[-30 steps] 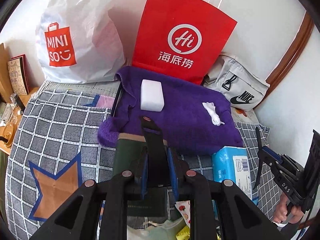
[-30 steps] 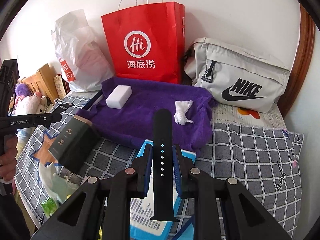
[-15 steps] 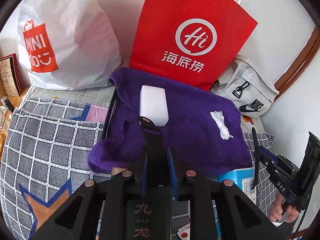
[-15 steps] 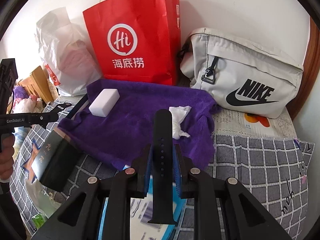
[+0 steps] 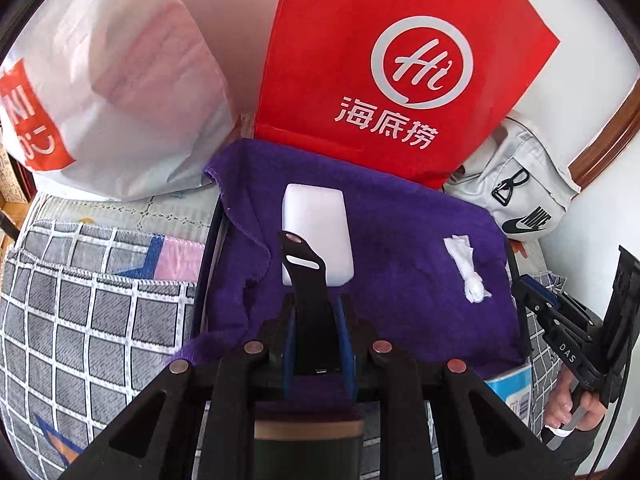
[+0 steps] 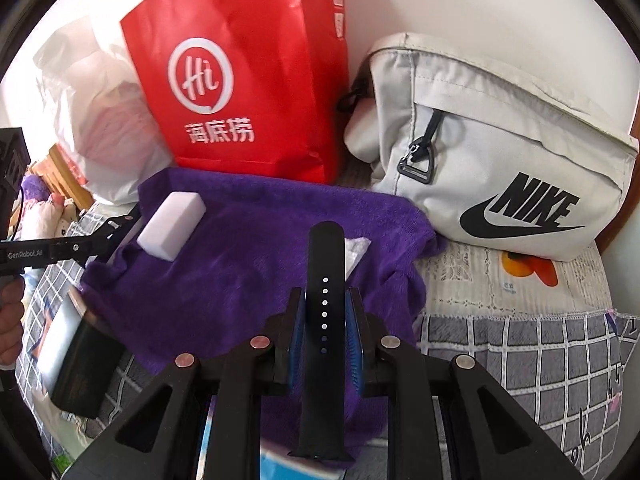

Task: Organize soft objects
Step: 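Lower both strap halves onto the purple towel and open both tools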

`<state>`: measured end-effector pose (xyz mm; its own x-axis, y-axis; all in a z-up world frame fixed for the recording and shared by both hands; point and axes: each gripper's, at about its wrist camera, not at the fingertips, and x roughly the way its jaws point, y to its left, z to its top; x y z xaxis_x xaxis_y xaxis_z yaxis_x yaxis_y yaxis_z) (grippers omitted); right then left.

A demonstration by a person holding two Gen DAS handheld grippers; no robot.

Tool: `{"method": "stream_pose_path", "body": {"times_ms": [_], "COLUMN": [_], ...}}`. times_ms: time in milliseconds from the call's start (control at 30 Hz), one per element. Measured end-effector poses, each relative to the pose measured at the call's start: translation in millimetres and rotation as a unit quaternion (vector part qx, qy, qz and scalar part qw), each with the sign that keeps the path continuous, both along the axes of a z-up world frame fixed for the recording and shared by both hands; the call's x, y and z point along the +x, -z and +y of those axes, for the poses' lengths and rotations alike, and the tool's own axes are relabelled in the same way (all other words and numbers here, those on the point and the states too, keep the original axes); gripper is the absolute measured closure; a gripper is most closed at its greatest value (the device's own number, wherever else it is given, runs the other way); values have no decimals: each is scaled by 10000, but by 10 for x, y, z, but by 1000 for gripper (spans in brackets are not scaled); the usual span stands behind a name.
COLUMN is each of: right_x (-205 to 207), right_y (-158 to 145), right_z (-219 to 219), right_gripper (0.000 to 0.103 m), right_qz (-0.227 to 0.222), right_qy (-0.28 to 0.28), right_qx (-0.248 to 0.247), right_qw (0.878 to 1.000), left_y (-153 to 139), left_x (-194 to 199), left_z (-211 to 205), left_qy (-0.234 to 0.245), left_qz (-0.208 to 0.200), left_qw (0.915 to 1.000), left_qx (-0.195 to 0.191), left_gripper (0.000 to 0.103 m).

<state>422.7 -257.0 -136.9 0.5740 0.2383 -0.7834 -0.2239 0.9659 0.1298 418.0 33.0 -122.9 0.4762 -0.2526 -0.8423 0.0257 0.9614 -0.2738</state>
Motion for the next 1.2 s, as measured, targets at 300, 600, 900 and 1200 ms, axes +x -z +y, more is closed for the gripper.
{"method": "stream_pose_path", "body": {"times_ms": [300,600,900,1200], "right_x": [182,175,-75,-771], "right_y": [304,390,84,-421], "right_z": [-4,-9,22,114], "right_gripper": [83,81,45,45], "right_qz": [401,513,270,-74], "right_qy": [70,69,85,116], "right_qx": [-107,-148,-305,-62], "right_qw": [9991,9985,9991,9999], "left_y": [183,294,105,-299], "left_x": [113,159,-99,-740], "left_z": [-44,-114,-13,202], "left_qy": [99,178,74,-165], "left_qz": [299,547,506,77], "left_qw": [9995,9983,9987,9998], "left_qx": [-91,-87,1,101], "left_gripper": [85,84,69,61]}}
